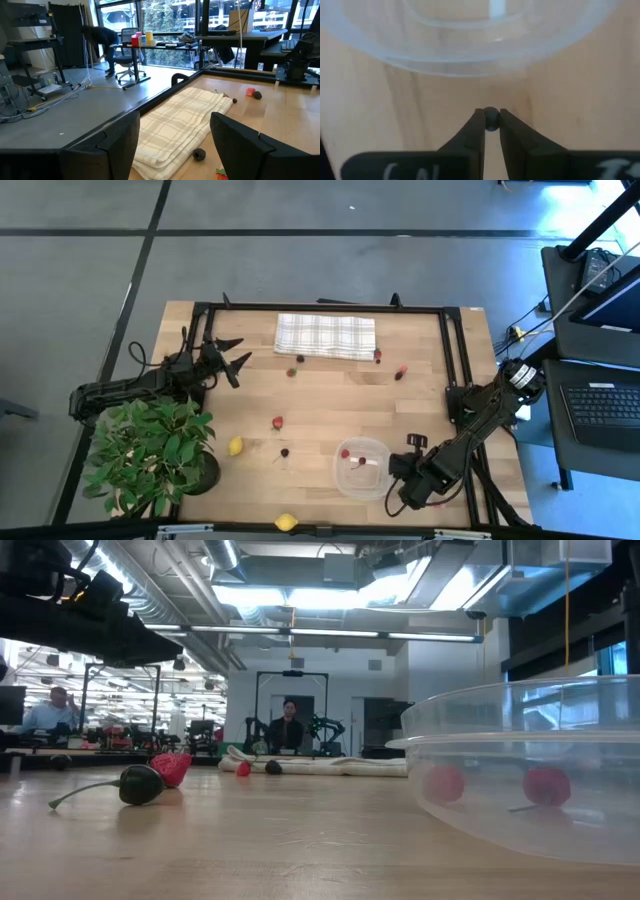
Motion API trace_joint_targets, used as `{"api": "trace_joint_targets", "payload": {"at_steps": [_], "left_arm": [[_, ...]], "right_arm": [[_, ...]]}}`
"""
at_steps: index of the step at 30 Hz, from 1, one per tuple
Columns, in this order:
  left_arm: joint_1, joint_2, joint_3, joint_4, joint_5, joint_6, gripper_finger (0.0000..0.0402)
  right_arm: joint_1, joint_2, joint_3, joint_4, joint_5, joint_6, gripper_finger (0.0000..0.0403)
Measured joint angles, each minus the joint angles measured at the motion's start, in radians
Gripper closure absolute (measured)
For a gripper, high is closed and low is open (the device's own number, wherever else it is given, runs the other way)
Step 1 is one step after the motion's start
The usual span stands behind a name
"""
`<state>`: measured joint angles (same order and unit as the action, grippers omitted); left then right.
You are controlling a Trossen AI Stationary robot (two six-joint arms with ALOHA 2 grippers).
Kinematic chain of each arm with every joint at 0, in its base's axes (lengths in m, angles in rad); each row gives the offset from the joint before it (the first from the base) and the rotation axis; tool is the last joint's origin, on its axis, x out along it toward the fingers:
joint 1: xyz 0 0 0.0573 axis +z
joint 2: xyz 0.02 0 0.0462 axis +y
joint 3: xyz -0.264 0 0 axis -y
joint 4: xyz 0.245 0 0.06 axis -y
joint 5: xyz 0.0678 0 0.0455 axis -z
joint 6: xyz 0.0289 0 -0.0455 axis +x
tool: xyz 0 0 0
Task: Pick and placing Produce into tupperware
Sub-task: Put the bottom dark purple blueberry into the transparent bin
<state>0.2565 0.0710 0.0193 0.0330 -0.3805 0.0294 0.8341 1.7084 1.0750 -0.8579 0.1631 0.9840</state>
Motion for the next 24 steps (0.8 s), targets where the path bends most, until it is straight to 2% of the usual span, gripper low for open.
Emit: {"api": "trace_joint_targets", "payload": {"at_steps": [6,9,13,20,24], "left_arm": [[0.000,0.000,0.000,0.000,0.000,0.000,0.0164],[0.000,0.000,0.000,0.000,0.000,0.000,0.0164],[0.000,0.000,0.000,0.000,0.000,0.000,0.0164],[0.000,0.000,0.000,0.000,0.000,0.000,0.0164],[0.000,0.000,0.000,0.000,0.000,0.000,0.0164]], "right_arm": [[-0.020,-0.001,0.131,-0.219,0.004,-0.009,0.0356],[-0.043,-0.001,0.184,-0.243,0.080,-0.091,0.0356],[-0.087,-0.002,0.217,-0.168,0.174,-0.264,0.0356],[-0.166,-0.002,0.159,0.040,0.174,-0.432,0.0356],[-0.189,-0.002,0.088,0.141,0.135,-0.471,0.0356]]}}
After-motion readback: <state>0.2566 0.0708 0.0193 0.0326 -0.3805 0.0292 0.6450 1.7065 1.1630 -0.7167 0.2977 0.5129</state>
